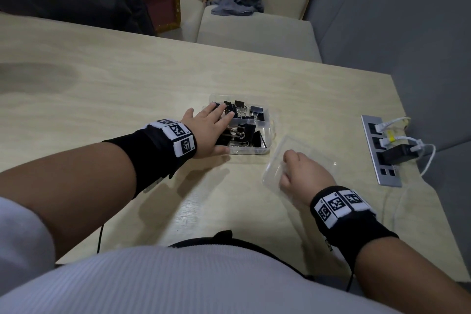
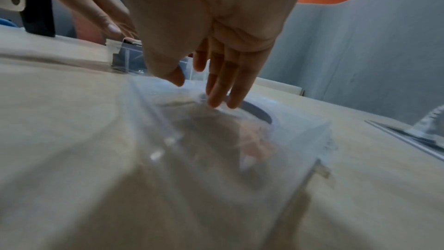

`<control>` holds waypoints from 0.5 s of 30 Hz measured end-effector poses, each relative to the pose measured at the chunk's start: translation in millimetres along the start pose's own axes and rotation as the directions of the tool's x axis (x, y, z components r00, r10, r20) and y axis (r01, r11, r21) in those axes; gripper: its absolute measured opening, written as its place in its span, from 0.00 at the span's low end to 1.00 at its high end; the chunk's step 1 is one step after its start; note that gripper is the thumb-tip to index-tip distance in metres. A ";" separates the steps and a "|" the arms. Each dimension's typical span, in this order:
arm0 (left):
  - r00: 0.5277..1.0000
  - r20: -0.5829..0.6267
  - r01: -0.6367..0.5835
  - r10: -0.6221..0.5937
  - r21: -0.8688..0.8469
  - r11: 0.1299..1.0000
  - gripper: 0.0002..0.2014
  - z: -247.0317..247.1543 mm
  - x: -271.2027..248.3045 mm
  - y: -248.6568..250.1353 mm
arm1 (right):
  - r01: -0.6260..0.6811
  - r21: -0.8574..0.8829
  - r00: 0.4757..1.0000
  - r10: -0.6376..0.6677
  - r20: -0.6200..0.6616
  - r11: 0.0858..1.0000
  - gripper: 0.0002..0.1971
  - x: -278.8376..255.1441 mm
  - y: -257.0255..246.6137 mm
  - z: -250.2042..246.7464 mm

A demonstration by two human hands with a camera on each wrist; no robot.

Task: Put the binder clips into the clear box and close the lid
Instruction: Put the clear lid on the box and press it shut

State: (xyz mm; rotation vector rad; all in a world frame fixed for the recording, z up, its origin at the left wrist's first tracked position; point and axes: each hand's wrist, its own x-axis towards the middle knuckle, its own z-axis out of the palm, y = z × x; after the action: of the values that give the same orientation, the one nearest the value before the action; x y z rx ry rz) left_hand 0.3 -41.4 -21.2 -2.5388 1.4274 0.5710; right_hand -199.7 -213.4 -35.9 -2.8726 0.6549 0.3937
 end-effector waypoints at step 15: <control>0.922 -0.156 -0.342 0.354 0.097 0.935 0.18 5.4 -25.1 36.1 | -0.547 0.133 0.832 0.519 0.194 0.827 0.65 6.3 19.7 7.4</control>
State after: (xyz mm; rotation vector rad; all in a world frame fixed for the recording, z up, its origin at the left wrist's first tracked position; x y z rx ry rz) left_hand -43.5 -39.0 -14.6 -2.3409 1.9460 0.3487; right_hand -204.6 -231.8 -46.8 -2.4108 1.3927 0.5790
